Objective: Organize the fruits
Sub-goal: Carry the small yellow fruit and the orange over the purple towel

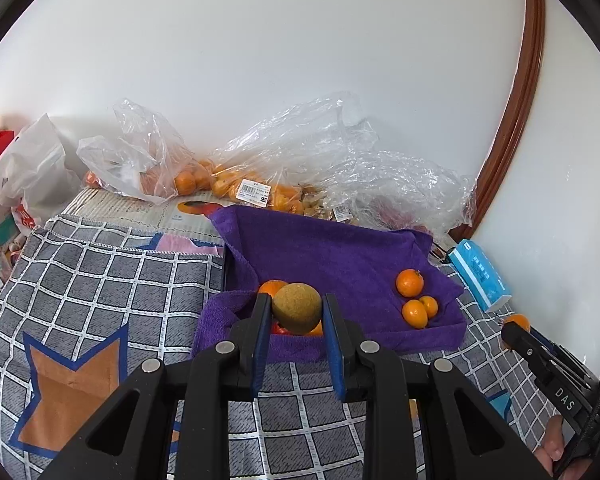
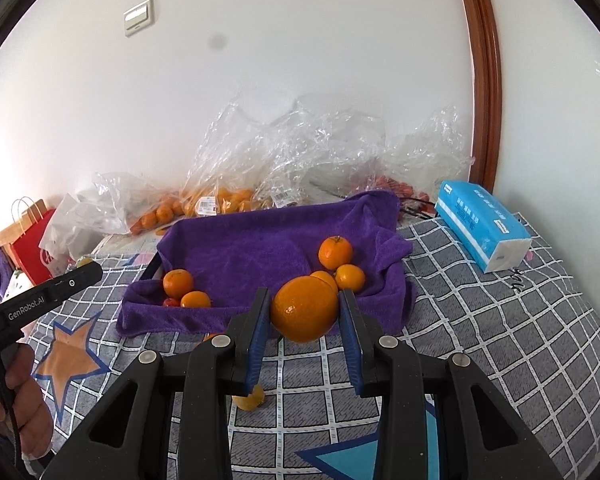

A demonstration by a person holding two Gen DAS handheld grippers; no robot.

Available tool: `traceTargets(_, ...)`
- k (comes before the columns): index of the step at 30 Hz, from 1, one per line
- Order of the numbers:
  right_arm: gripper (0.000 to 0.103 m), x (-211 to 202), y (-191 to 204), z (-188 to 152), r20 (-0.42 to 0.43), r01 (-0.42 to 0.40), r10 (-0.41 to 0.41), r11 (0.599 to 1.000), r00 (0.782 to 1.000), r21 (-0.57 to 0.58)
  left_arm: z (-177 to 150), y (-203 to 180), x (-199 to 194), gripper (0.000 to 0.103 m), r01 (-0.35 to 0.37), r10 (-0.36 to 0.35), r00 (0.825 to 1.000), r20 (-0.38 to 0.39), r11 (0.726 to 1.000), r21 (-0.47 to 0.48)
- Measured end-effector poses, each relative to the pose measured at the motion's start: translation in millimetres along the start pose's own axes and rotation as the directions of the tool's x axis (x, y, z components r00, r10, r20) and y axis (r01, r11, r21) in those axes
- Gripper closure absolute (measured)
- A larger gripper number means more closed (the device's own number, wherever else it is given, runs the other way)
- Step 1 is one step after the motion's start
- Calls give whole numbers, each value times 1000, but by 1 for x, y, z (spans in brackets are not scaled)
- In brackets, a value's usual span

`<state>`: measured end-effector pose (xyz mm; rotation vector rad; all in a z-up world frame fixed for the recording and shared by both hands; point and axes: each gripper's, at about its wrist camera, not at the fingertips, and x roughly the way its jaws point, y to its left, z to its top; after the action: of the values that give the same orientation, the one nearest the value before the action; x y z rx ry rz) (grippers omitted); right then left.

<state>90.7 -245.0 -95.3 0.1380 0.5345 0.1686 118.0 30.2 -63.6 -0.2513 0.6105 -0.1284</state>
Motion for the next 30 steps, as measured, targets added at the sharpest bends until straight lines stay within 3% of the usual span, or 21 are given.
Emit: traceTargets(30,69,4,2,33,15,-1,0,1000,1000,29,34,-1,8,79,-27,27,1000,-13,1000,10)
